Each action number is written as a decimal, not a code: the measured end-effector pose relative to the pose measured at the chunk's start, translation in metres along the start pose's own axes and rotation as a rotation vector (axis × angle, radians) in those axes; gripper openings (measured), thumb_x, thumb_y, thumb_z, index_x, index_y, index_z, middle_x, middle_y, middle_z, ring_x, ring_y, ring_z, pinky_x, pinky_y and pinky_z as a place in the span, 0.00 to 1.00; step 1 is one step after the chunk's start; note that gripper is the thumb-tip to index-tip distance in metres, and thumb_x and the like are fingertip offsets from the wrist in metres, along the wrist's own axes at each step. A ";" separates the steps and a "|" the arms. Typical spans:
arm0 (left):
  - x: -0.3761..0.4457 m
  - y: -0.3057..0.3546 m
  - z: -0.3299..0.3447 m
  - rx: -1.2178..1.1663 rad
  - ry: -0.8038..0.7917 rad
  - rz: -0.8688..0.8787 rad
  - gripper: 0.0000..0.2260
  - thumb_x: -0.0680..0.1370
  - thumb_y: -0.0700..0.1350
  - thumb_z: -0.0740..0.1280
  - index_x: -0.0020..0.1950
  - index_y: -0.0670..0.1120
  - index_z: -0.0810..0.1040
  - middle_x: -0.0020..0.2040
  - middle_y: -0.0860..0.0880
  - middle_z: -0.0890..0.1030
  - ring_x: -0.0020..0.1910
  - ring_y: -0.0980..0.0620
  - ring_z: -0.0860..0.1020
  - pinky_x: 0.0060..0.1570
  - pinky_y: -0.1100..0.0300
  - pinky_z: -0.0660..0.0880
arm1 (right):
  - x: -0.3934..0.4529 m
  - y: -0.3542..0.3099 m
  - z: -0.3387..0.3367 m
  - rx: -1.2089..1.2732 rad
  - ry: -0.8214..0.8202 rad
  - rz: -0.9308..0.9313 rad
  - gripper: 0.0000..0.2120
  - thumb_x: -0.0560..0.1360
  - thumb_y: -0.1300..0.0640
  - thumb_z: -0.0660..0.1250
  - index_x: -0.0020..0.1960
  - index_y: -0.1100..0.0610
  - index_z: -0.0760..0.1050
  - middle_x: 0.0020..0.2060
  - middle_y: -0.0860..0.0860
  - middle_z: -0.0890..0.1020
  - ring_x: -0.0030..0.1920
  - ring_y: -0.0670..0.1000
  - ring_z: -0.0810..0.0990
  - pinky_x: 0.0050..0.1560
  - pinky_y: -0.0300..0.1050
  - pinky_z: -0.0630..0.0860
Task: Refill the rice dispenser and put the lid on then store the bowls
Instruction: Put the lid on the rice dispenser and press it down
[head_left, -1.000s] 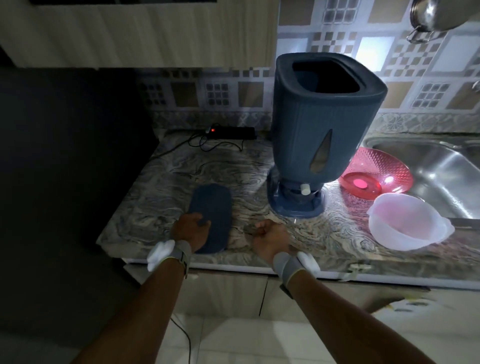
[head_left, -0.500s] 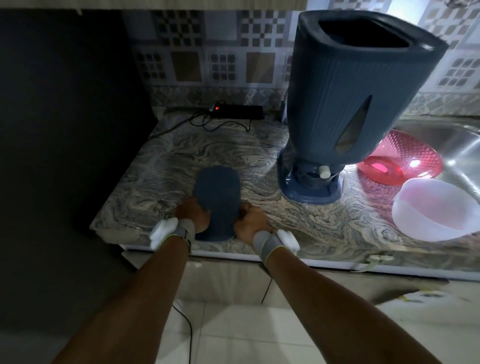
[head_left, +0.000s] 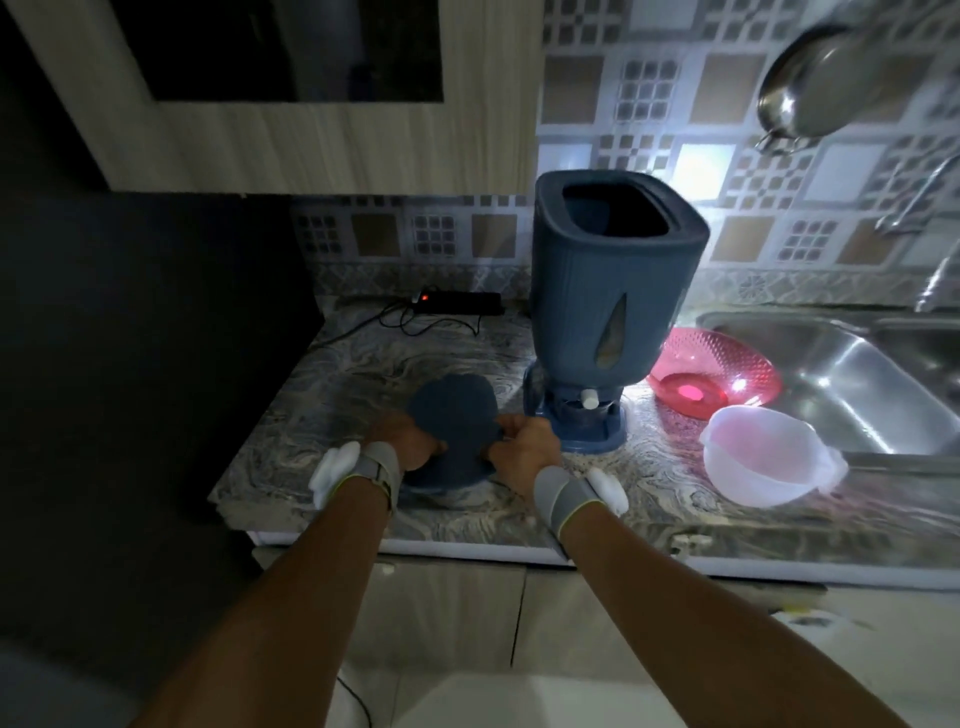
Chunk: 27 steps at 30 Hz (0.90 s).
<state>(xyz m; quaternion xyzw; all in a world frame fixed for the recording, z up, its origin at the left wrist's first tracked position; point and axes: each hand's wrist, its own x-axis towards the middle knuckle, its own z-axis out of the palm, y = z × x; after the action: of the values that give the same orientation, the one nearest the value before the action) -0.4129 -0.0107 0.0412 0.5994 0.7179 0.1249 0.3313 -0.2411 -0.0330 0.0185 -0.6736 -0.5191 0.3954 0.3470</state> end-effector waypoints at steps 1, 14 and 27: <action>-0.001 0.005 -0.004 0.016 0.003 0.009 0.17 0.77 0.49 0.69 0.58 0.37 0.79 0.57 0.36 0.80 0.56 0.38 0.79 0.52 0.51 0.77 | 0.000 -0.005 -0.005 0.002 0.017 0.001 0.18 0.68 0.64 0.72 0.58 0.59 0.82 0.52 0.56 0.84 0.52 0.55 0.82 0.53 0.41 0.78; -0.110 0.109 -0.093 -0.385 0.122 0.073 0.30 0.54 0.54 0.84 0.48 0.39 0.81 0.45 0.46 0.82 0.42 0.44 0.82 0.34 0.55 0.81 | -0.076 -0.101 -0.120 0.268 0.237 -0.211 0.18 0.58 0.53 0.75 0.48 0.55 0.85 0.41 0.49 0.86 0.45 0.51 0.84 0.53 0.45 0.81; -0.145 0.195 -0.110 -0.427 0.232 0.280 0.31 0.55 0.57 0.83 0.48 0.40 0.78 0.45 0.48 0.80 0.41 0.49 0.80 0.27 0.64 0.77 | -0.099 -0.136 -0.199 0.356 0.360 -0.361 0.15 0.56 0.51 0.74 0.42 0.53 0.86 0.41 0.49 0.87 0.46 0.52 0.84 0.53 0.50 0.82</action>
<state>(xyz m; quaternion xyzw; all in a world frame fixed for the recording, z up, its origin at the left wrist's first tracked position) -0.3211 -0.0746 0.2838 0.5913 0.6185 0.3855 0.3452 -0.1361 -0.1106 0.2437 -0.5584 -0.4831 0.2863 0.6106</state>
